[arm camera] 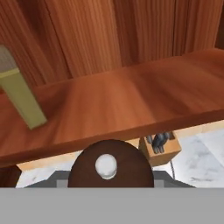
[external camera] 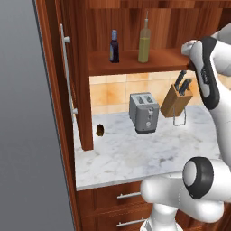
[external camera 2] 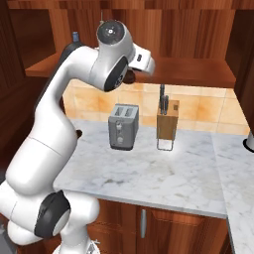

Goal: There are various items on the counter. Only move the condiments/shakers into the cabinet.

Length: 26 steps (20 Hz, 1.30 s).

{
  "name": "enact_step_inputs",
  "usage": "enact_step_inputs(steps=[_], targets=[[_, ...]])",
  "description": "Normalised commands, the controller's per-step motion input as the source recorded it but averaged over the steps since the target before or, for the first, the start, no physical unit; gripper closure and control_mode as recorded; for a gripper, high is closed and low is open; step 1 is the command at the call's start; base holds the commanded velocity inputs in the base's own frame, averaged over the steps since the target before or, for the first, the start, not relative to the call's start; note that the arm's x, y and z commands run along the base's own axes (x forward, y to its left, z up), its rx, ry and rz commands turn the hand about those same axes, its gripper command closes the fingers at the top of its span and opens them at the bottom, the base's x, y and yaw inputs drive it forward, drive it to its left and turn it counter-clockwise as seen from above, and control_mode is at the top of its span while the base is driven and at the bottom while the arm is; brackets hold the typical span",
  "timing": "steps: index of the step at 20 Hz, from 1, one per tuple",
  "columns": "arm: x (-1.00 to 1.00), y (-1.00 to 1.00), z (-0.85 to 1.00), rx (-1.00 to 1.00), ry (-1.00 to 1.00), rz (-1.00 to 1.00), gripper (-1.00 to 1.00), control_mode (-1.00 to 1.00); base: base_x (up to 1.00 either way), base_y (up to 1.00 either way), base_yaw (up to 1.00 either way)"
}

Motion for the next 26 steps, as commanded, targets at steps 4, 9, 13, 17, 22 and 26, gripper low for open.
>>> enact_step_inputs(steps=[4, 9, 13, 17, 22, 26], targets=[[0.42, 0.12, 0.00, -0.08, -0.03, 0.00, 1.00, -1.00, 0.00, 0.00, 0.00], [0.45, 0.01, 0.00, -0.01, 0.00, 0.00, 1.00, -1.00, 0.00, 0.00, 0.00], [0.50, 0.00, 0.00, 0.00, 0.00, 0.00, 1.00, -1.00, 0.00, 0.00, 0.00], [0.57, 0.00, 0.00, 0.00, 0.01, 0.00, 1.00, -1.00, 0.00, 0.00, 0.00], [0.58, 0.00, -0.04, 0.00, 0.08, 0.00, 1.00, -1.00, 0.00, 0.00, 0.00], [0.48, 0.00, -0.25, 0.00, 0.10, 0.00, 1.00, -1.00, 0.00, 0.00, 0.00]])
